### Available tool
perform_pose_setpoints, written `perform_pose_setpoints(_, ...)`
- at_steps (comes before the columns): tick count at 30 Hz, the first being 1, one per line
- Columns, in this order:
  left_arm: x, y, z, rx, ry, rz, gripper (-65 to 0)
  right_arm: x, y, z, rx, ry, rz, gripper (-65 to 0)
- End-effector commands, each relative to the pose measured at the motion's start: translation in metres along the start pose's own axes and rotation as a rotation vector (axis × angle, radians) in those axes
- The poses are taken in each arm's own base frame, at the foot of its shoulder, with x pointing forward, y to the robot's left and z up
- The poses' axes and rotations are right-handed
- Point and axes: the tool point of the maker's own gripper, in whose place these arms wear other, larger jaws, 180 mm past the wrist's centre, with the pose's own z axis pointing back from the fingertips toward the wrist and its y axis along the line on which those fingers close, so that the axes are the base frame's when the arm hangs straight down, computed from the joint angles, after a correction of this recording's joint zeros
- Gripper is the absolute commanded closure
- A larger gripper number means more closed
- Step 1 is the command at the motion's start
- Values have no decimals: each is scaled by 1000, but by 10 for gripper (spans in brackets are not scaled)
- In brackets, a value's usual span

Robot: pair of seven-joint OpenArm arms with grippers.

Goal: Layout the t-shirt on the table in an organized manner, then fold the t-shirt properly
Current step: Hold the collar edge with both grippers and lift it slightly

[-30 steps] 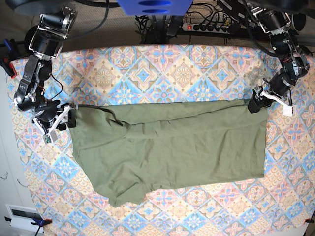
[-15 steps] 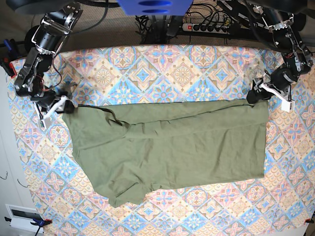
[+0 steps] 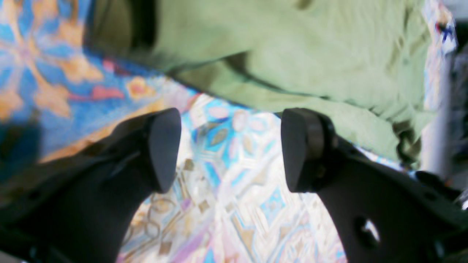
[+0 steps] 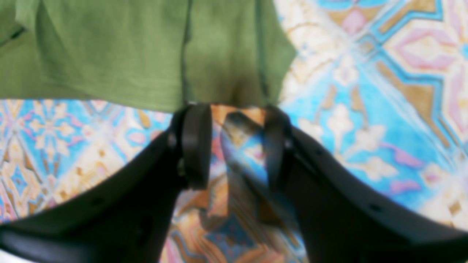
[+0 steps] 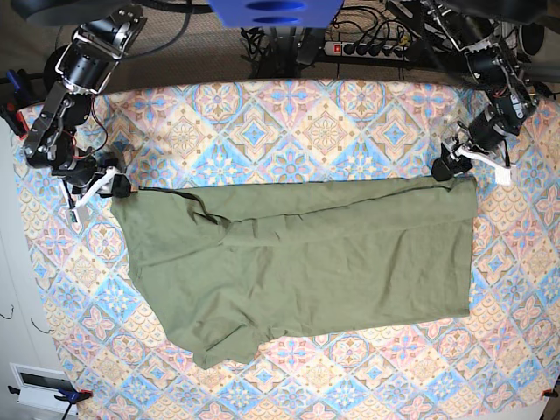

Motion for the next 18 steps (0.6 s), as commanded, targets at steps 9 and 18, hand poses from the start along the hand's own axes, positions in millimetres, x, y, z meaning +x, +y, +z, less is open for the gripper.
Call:
perform_pose_setpoints(9,13,-12,-12,-55,-49,36,-427,21,-5,8,-12,-55,24,-236)
perform_pose_setpoints(18,13,-20,-36,-108,-44,120,-422,22,-4,8,-9,-56,23,-234)
